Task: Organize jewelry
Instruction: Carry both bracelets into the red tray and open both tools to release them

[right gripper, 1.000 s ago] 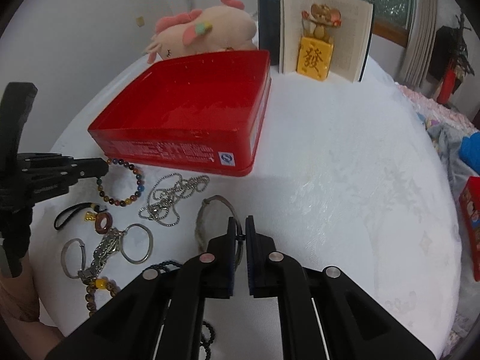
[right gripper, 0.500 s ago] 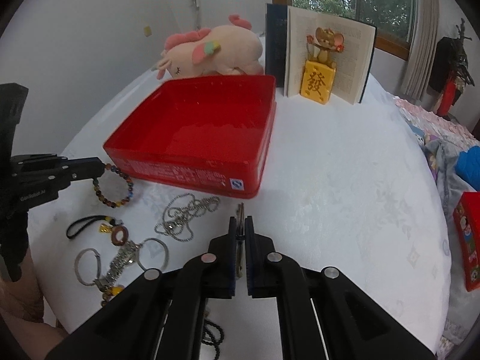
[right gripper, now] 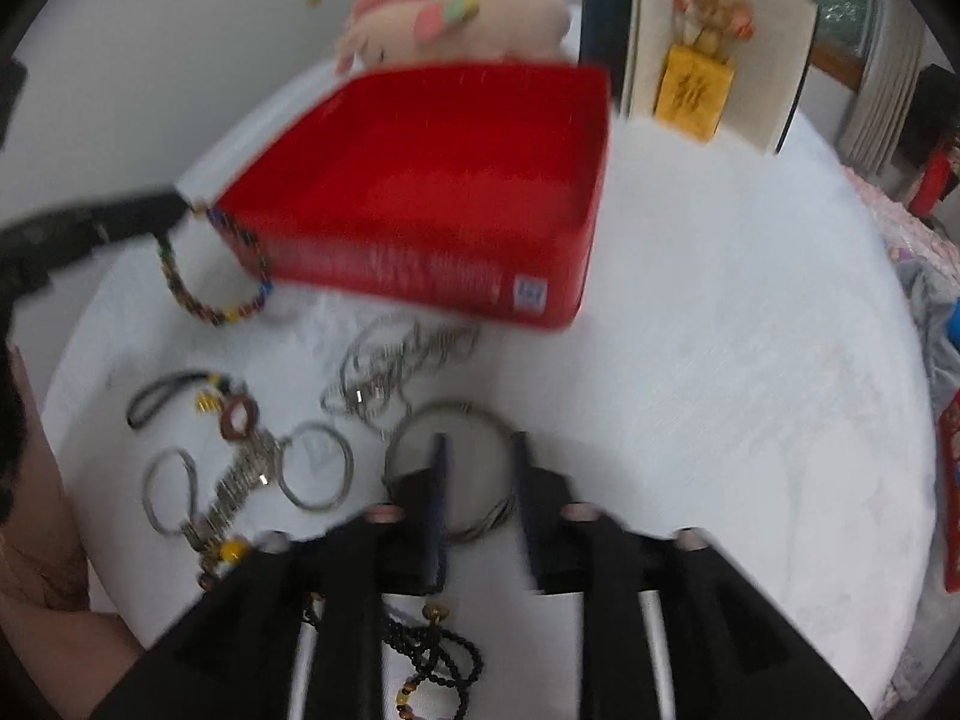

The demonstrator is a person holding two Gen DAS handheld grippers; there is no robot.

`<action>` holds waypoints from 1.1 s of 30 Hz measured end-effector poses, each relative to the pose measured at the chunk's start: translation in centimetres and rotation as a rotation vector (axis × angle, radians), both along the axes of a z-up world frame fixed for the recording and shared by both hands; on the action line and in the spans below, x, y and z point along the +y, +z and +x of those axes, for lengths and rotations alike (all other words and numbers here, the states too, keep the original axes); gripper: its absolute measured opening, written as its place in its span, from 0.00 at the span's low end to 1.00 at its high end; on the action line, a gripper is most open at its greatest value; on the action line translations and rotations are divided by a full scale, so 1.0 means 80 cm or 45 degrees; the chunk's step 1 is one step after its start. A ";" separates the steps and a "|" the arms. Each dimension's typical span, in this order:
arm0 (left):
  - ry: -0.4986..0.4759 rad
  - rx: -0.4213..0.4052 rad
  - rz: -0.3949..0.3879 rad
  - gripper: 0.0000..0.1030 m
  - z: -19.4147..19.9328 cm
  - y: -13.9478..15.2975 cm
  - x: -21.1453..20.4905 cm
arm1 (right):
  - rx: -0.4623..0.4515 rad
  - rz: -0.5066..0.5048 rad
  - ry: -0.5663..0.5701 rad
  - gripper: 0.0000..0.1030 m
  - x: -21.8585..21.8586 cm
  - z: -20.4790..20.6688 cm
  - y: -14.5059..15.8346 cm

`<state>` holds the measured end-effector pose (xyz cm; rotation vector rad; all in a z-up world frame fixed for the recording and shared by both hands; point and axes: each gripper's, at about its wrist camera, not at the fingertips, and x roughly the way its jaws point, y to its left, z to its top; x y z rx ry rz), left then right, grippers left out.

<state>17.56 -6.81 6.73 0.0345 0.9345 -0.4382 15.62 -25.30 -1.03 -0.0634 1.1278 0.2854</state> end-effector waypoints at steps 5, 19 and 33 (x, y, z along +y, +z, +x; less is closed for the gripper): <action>-0.007 0.000 -0.002 0.06 -0.001 0.000 -0.001 | 0.073 -0.005 -0.042 0.26 -0.009 0.014 -0.024; 0.000 0.020 -0.018 0.06 0.003 -0.003 0.004 | -0.080 -0.084 -0.046 0.08 -0.002 -0.004 0.001; 0.034 -0.038 -0.067 0.06 0.016 0.028 0.014 | -0.302 0.013 -0.035 0.08 0.003 0.005 0.105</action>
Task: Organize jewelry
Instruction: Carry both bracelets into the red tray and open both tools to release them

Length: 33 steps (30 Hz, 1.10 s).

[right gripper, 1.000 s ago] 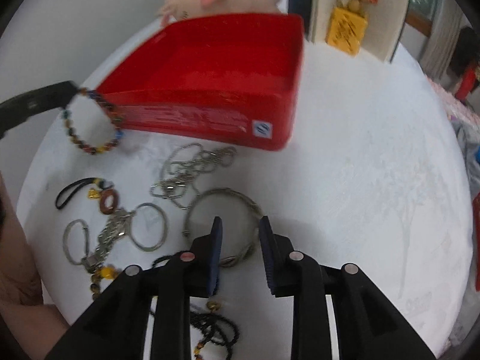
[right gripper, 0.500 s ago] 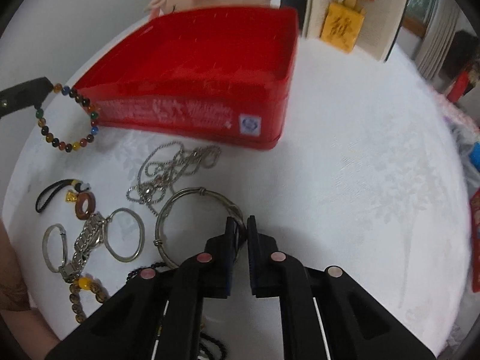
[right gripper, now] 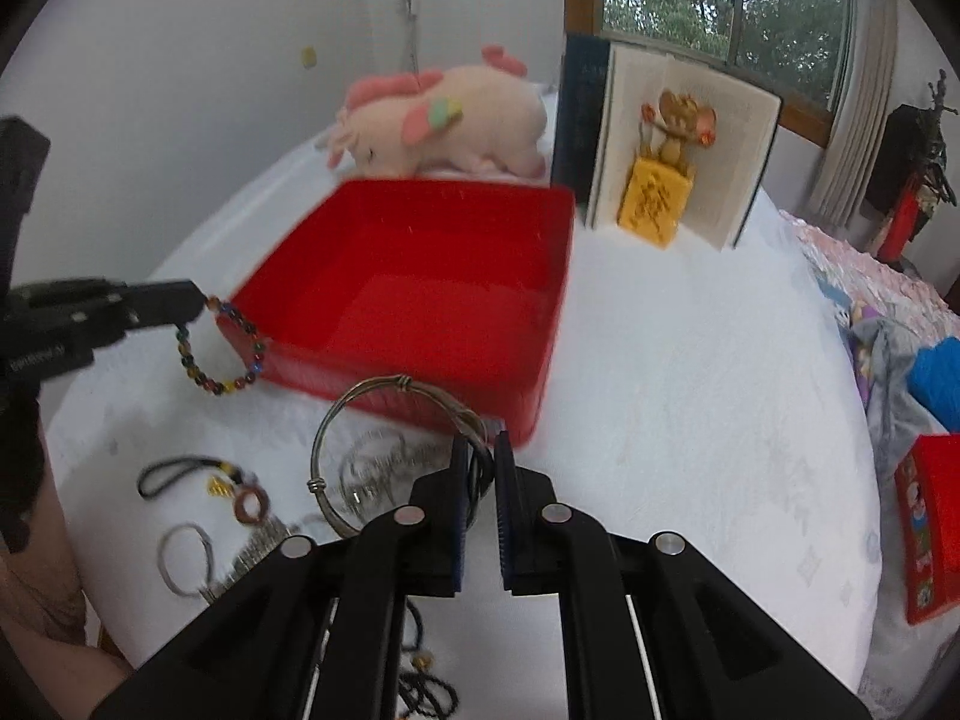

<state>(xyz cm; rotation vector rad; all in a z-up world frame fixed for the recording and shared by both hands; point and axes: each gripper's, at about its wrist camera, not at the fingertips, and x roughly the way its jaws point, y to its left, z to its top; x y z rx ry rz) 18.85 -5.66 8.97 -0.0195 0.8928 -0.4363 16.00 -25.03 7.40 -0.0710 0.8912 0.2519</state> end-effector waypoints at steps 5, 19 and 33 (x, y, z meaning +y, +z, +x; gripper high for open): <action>0.044 -0.047 -0.030 0.06 0.026 0.017 0.005 | -0.031 0.031 0.005 0.08 0.012 0.035 0.017; 0.095 0.138 -0.026 0.06 0.144 -0.058 0.001 | 0.134 0.022 -0.069 0.08 0.038 0.154 -0.060; 0.100 0.271 0.004 0.08 0.174 -0.105 0.000 | 0.209 0.001 -0.065 0.09 0.044 0.178 -0.088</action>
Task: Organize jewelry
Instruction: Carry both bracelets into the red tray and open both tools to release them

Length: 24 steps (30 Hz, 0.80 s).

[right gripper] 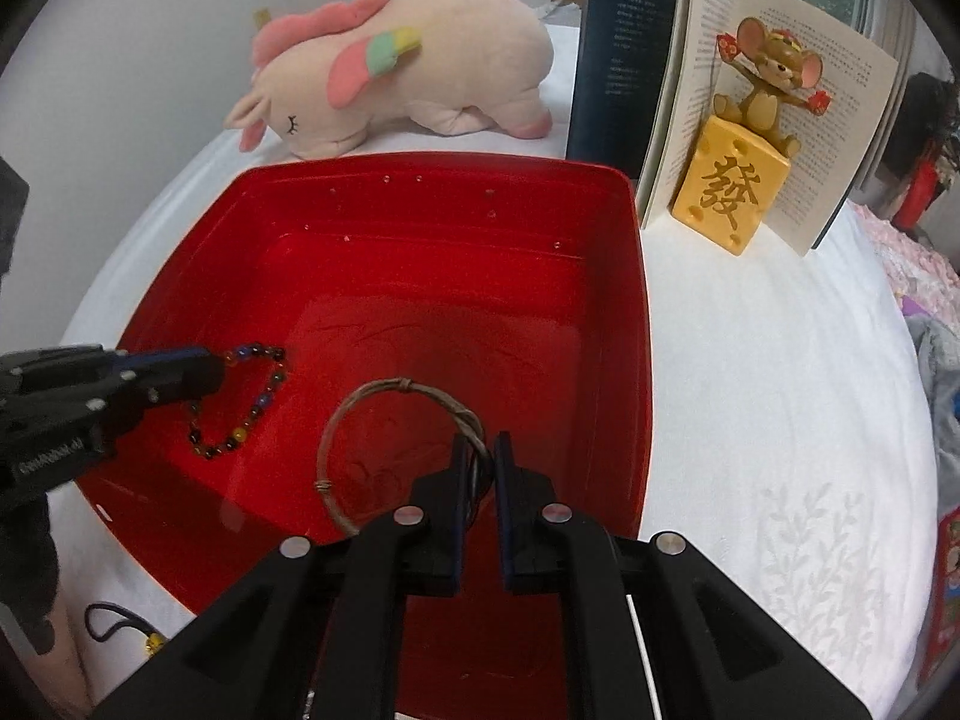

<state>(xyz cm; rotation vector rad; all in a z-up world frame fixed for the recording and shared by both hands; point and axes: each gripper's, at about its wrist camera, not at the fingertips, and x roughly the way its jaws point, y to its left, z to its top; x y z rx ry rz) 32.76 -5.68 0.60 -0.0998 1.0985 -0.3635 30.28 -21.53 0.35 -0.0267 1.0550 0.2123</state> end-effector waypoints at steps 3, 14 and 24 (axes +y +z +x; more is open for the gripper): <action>-0.001 0.004 -0.005 0.13 -0.002 0.001 0.000 | -0.017 0.003 -0.008 0.11 -0.002 0.000 0.004; -0.003 -0.056 0.021 0.30 -0.021 0.018 -0.003 | -0.063 0.048 -0.007 0.11 -0.002 -0.018 0.026; -0.040 -0.154 0.039 0.39 -0.081 0.053 -0.009 | -0.132 0.111 0.043 0.13 0.002 -0.081 0.058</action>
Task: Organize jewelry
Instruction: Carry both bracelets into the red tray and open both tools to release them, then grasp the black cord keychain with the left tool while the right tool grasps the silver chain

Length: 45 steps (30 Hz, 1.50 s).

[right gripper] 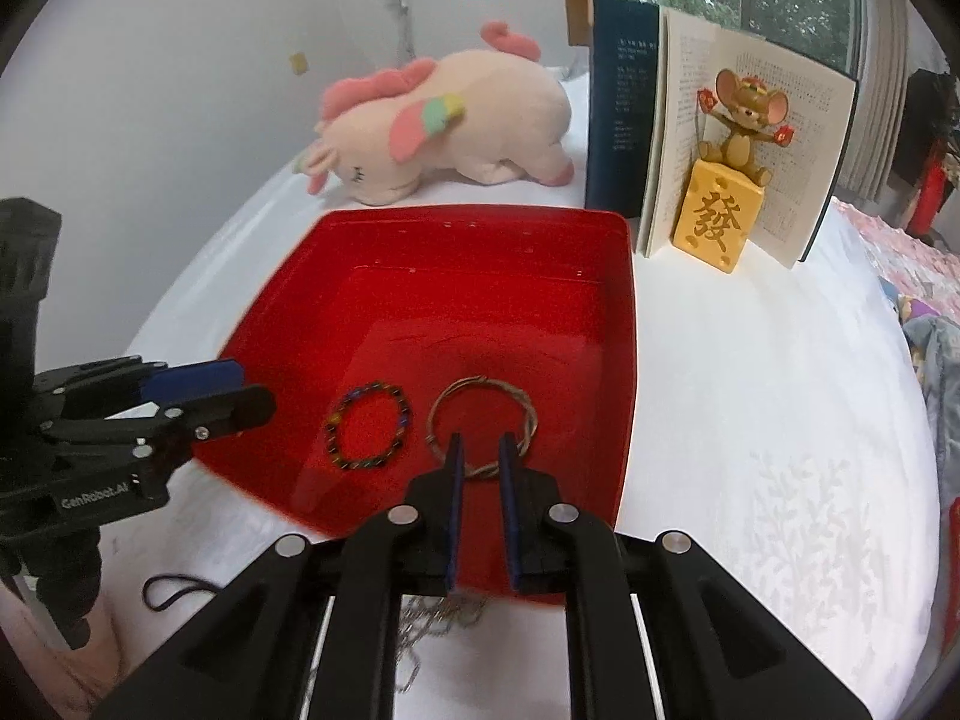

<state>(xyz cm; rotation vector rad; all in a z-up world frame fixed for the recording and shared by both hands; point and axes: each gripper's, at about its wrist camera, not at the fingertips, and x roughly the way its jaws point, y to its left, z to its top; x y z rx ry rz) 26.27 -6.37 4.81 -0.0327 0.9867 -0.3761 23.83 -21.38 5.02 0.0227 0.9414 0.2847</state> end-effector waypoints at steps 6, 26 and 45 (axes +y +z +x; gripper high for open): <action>-0.004 -0.017 0.031 0.44 -0.039 0.004 0.008 | -0.028 0.065 0.055 0.30 -0.002 -0.050 0.002; -0.033 0.031 0.141 0.59 -0.133 -0.075 0.085 | 0.173 0.029 0.083 0.71 0.026 -0.058 -0.070; -0.349 0.064 0.205 0.71 -0.127 -0.117 0.053 | 0.198 0.044 0.087 0.73 0.028 -0.055 -0.079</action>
